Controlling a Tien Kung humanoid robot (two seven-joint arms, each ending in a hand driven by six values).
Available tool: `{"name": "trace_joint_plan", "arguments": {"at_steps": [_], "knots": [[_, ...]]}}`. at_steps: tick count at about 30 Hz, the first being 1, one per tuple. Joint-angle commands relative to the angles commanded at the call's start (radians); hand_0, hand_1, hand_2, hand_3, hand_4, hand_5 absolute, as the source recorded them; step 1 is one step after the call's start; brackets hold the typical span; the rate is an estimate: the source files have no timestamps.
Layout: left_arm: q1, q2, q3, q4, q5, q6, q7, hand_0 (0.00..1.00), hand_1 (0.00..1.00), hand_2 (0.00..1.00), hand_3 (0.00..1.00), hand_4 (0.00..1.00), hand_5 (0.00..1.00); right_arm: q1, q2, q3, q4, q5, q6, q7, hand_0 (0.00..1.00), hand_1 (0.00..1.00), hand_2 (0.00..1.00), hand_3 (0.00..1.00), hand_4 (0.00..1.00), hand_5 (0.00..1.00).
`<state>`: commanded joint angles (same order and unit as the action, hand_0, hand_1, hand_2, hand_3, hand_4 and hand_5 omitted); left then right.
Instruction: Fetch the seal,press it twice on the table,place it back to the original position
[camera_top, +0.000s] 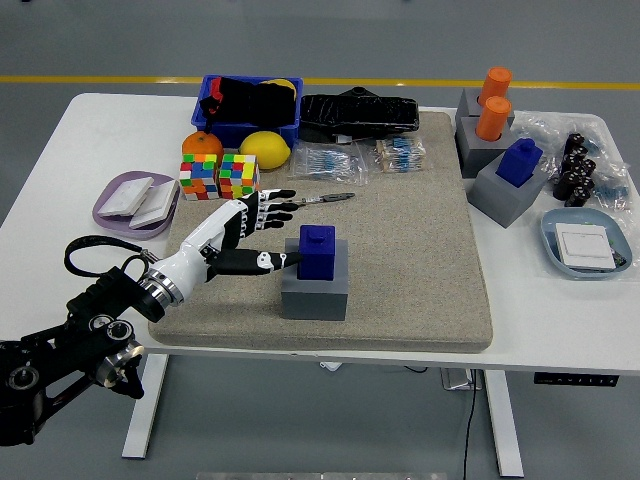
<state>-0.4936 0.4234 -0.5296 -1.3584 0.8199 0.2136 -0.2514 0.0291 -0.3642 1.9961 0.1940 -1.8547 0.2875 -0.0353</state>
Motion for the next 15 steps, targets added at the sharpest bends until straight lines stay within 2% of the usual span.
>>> {"name": "trace_joint_plan", "arguments": {"at_steps": [9, 15], "knots": [[0.006, -0.03, 0.011, -0.007, 0.006, 0.015, -0.019, 0.806, 0.823, 0.826, 0.861, 0.961, 0.01, 0.001, -0.002, -0.016, 0.001, 0.005, 0.002, 0.001, 0.788, 0.699, 0.673, 0.645, 0.803, 0.457], [0.007, -0.048, 0.016, 0.012, 0.04, 0.062, -0.052, 0.8, 0.818, 0.812, 0.852, 0.942, 0.002, 0.001, -0.005, -0.024, 0.001, 0.008, 0.001, 0.002, 0.789, 0.699, 0.673, 0.646, 0.806, 0.459]]}}
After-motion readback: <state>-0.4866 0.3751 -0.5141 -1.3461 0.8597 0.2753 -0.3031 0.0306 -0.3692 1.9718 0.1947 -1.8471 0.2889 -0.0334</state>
